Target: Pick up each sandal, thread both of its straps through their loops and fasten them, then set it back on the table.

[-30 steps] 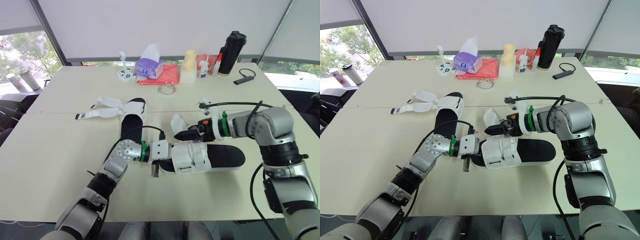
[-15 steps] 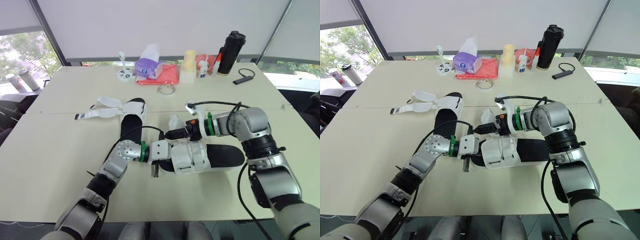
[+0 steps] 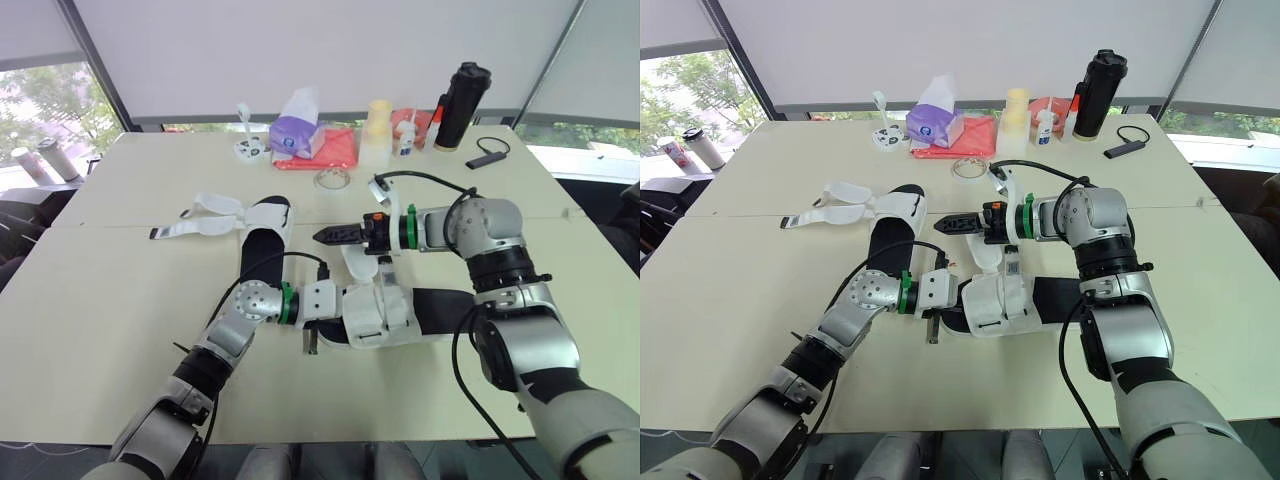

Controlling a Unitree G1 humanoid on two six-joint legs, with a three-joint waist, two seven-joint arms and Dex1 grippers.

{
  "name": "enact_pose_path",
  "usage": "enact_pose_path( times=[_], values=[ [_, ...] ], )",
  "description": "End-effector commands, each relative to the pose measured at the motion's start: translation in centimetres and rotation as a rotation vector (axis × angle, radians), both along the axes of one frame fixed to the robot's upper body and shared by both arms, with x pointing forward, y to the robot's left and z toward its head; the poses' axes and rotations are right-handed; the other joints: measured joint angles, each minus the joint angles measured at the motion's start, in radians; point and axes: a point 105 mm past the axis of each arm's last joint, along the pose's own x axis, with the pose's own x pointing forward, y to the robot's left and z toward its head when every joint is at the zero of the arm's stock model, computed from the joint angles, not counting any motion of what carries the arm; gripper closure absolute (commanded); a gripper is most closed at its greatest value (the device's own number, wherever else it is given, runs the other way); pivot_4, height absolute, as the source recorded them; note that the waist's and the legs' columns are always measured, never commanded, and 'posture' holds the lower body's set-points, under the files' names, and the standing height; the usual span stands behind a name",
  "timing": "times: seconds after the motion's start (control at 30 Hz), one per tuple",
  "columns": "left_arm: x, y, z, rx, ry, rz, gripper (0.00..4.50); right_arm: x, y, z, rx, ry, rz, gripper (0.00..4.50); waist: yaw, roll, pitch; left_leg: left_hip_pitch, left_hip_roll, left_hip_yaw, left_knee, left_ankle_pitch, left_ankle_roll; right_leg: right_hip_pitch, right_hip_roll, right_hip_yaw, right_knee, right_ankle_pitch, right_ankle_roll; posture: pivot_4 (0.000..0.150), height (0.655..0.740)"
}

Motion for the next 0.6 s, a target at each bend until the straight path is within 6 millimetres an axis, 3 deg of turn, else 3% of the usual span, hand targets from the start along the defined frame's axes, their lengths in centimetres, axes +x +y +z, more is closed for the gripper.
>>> enact_pose_path(
  times=[0.03, 0.57, 0.6],
  values=[
    [-0.2, 0.7, -2.9, 0.097, 0.071, 0.031, 4.5, 0.6, 0.3, 2.6, 0.056, -0.068, -0.01, 0.15, 0.0, 0.0, 0.0, 0.0, 0.0, 0.0, 0.0, 0.0, 0.0, 0.0, 0.0, 0.0, 0.0, 0.0, 0.0, 0.15, 0.7296],
    [-0.3, 0.5, -2.8, 0.094, 0.071, 0.023, 4.5, 1.2, -0.1, 4.6, 0.11, -0.097, -0.045, 0.15, 0.001, 0.0, 0.0, 0.0, 0.0, 0.0, 0.0, 0.0, 0.0, 0.0, 0.0, 0.0, 0.001, 0.0, 0.0, 0.15, 0.7296],
    [-0.3, 0.5, -2.8, 0.094, 0.071, 0.023, 4.5, 1.2, 0.0, 4.6, 0.11, -0.098, -0.043, 0.38, 0.001, 0.0, 0.0, 0.0, 0.0, 0.0, 0.0, 0.0, 0.0, 0.0, 0.0, 0.0, 0.001, 0.0, 0.0, 0.15, 0.7296]
  ],
)
